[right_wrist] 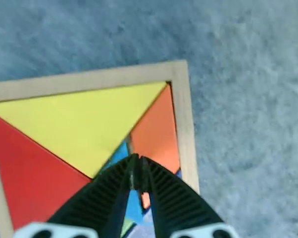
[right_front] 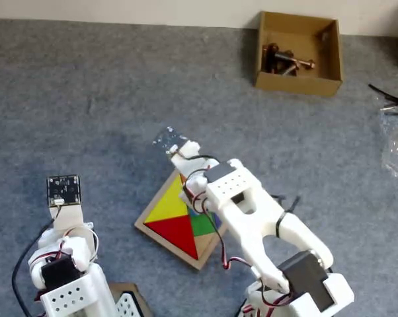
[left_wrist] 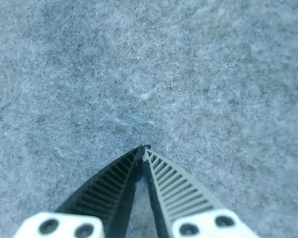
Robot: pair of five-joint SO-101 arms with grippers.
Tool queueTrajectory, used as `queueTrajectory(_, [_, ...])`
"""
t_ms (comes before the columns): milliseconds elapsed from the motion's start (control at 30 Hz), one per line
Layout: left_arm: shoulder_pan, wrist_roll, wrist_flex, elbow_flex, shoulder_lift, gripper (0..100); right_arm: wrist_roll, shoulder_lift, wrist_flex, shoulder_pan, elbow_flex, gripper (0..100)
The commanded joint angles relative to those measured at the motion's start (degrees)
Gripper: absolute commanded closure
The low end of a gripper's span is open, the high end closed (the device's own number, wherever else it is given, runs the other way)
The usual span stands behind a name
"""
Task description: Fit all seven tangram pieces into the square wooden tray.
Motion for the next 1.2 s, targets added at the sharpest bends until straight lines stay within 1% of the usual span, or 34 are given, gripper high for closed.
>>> queueTrajectory(0, [0.8,0.5,0.3,1.2,-0.3,99,-0.4,-0.3,0.6,2.2,-3.0,99.5])
queueTrajectory(300, [0.8,0.5,0.3,1.2,-0.3,99,-0.4,-0.8,1.6,3.5,-3.1,99.5])
queueTrajectory(400, [0.8,0.5,0.3,1.2,-0.3,99,-0.5,-0.8,3.5,3.1,-3.3,99.5])
queueTrajectory(700, [0.8,0.5,0.3,1.2,-0.3,99,-0.5,-1.0,4.1,0.9,-0.6,99.5])
queueTrajectory(933, [0.8,0.5,0.3,1.2,-0.3,99,-0.6,-10.2,14.4,6.3,-5.7,99.5])
queueTrajectory(1167, [0.8,0.5,0.3,1.2,-0.3,99,-0.6,-18.9,19.3,11.6,-6.3,99.5])
